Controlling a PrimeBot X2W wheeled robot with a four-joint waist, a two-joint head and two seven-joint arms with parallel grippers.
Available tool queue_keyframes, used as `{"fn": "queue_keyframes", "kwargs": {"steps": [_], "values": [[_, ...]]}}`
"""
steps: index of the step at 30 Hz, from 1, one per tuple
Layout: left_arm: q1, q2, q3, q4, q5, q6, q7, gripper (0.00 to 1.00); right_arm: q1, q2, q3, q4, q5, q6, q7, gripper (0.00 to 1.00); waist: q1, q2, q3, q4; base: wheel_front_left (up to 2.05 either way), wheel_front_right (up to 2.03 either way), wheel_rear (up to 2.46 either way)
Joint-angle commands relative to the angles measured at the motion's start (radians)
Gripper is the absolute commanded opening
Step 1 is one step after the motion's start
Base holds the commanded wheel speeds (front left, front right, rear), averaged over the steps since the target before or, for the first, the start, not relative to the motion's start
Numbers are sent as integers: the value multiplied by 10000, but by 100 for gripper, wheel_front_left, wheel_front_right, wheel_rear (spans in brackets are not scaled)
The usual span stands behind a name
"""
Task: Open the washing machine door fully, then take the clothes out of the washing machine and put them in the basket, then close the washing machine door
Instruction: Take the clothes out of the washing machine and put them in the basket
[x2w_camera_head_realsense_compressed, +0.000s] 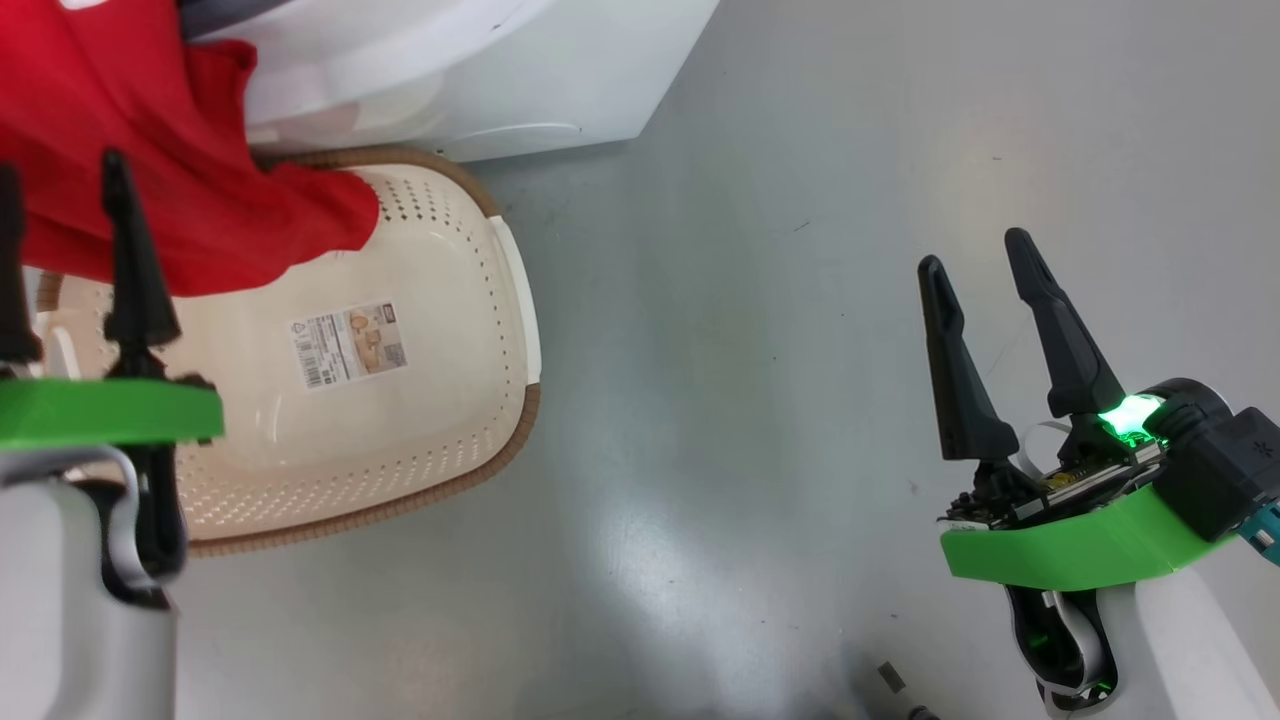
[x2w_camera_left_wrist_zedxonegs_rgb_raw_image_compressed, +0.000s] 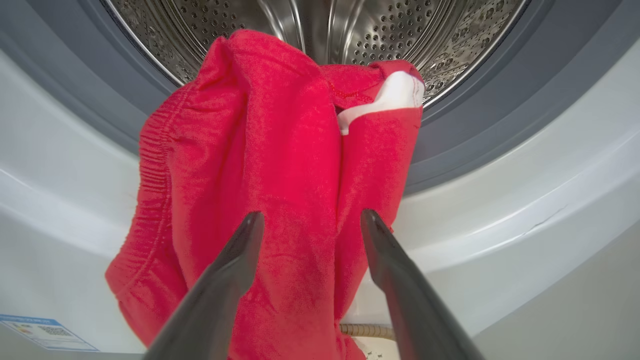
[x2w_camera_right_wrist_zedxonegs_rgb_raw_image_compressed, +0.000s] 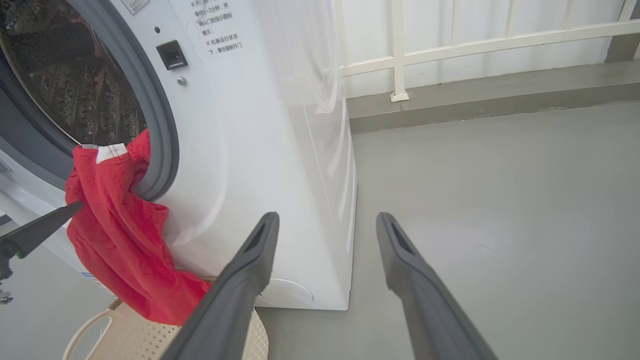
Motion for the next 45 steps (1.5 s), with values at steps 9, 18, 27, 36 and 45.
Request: {"fn": "queue_keyframes", "kwargs": {"steps": [9, 18, 27, 36, 45], "values": [[-1235, 827, 163, 1023, 589, 273, -159, 100, 202, -66, 269, -235, 104, 63, -63, 100, 0, 0, 40, -111, 0, 0, 0], [-2129, 1074, 37, 1903, 808, 317, -192, 100, 162, -66, 261, -266, 121, 63, -63, 100, 0, 0, 189, -151, 0, 0, 0], [-2534, 1178, 26, 2168, 897, 225, -204, 49, 102, -66, 245, -270, 111, 63, -63, 100, 0, 0, 299, -162, 0, 0, 0], [-2497, 1188, 65, 2011, 911, -245, -207, 0, 48, -66, 244, -284, 120, 63, -63, 100, 0, 0, 349, -161, 0, 0, 0], [-1782, 1209, 342, 798, 874, -420, -207, 0, 35, -66, 214, -254, 150, 63, -63, 100, 0, 0, 346, -176, 0, 0, 0]]}}
